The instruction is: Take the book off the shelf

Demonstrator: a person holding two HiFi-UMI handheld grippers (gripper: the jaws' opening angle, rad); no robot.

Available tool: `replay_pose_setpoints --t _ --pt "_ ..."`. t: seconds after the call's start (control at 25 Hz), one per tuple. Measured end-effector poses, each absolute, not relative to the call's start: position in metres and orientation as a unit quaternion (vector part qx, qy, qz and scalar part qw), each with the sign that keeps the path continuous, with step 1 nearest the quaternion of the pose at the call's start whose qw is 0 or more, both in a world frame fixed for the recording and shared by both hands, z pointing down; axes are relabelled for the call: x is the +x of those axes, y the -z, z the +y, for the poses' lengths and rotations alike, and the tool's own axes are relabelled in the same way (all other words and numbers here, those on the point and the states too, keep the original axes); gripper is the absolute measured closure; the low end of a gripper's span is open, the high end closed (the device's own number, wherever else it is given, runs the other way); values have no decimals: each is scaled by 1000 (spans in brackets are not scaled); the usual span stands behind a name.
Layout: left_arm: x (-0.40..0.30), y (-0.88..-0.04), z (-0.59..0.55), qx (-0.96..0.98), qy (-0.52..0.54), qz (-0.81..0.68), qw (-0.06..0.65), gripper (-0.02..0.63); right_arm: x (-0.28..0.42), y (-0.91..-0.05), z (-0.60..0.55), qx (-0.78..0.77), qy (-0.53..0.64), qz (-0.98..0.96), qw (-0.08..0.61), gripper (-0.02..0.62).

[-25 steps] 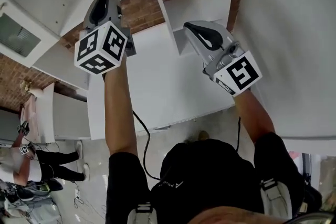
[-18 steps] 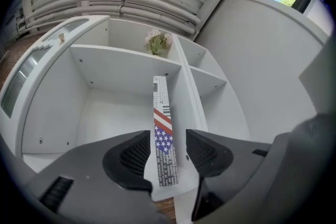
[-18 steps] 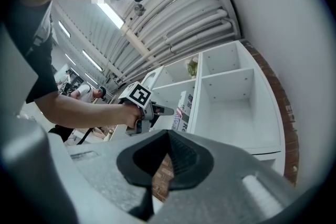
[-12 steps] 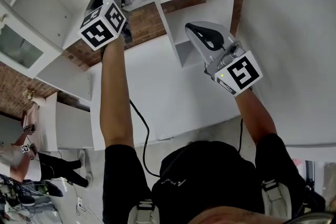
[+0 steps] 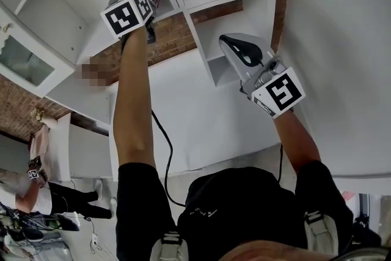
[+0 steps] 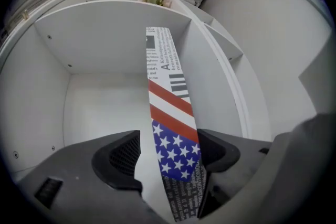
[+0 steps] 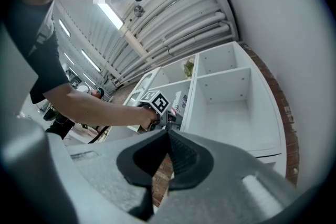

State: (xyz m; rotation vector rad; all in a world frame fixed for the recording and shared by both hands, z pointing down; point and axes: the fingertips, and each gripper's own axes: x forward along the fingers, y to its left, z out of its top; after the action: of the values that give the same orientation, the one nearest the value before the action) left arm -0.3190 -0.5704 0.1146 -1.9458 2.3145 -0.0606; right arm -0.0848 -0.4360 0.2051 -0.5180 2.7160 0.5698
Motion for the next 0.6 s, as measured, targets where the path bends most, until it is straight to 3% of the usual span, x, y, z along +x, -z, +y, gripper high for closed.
replay_pose_setpoints --t 0.2,0.36,0.6 --pt "-323 -121 -585 -643 40 764 35 288 -78 -205 -437 -189 -193 949 165 594" --pt "-326 -124 -584 -638 31 769 25 423 -72 -203 -434 -195 -193 947 169 594" --pt "-324 -121 -575 -633 11 773 29 453 -70 -206 -431 -202 -187 947 166 594"
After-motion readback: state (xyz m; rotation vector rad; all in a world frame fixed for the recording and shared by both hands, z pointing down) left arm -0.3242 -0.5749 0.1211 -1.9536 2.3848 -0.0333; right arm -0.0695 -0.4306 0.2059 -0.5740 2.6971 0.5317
